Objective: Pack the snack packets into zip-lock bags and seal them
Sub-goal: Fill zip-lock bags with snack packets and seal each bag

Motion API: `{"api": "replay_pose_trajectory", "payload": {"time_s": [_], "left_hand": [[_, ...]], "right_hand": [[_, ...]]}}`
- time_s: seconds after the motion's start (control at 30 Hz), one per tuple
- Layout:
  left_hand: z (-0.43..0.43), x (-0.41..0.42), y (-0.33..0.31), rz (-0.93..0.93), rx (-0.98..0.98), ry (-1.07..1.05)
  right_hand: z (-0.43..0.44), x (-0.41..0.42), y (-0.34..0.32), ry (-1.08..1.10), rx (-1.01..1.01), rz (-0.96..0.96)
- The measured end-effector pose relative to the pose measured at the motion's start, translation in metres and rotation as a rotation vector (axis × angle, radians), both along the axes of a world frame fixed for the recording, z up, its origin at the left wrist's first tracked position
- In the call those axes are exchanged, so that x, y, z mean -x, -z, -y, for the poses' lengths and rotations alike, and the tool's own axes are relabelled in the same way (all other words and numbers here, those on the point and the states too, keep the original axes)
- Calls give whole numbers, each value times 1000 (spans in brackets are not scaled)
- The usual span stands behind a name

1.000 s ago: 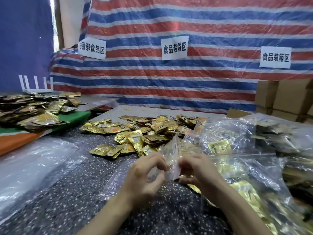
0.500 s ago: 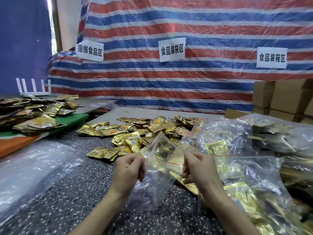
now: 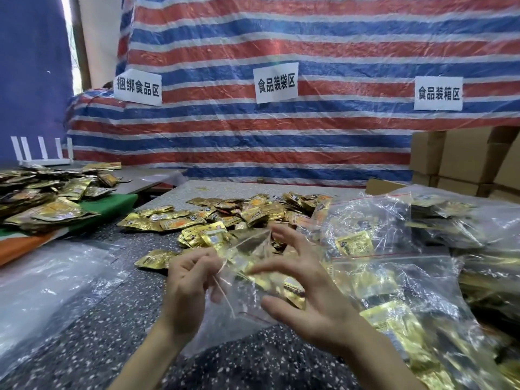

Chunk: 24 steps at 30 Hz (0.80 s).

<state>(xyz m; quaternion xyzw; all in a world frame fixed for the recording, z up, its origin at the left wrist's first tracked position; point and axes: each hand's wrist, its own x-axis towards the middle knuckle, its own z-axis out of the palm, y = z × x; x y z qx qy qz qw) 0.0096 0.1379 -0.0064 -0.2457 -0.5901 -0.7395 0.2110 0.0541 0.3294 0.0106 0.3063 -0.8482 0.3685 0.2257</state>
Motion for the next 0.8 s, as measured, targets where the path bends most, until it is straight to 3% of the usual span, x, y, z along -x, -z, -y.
{"api": "replay_pose_trajectory", "payload": {"time_s": [0.07, 0.27, 0.43, 0.5, 0.57, 0.67, 0.8], "left_hand": [[0, 0, -2, 47, -66, -28], [14, 14, -5, 259, -442, -51], [15, 34, 7, 321, -256, -17], [11, 47, 9, 378, -91, -136], [6, 62, 8, 373, 271, -266], [-9, 77, 4, 264, 813, -205], [-21, 77, 19, 295, 1200, -242]], "right_hand": [[-3, 1, 1, 22, -63, 62], [-10, -1, -4, 39, 30, 43], [-2, -1, -2, 0, 219, -10], [-1, 0, -1, 8, 286, -24], [-2, 2, 0, 0, 336, -3], [-4, 4, -1, 19, 373, -20], [-5, 4, 1, 30, 386, -40]]}}
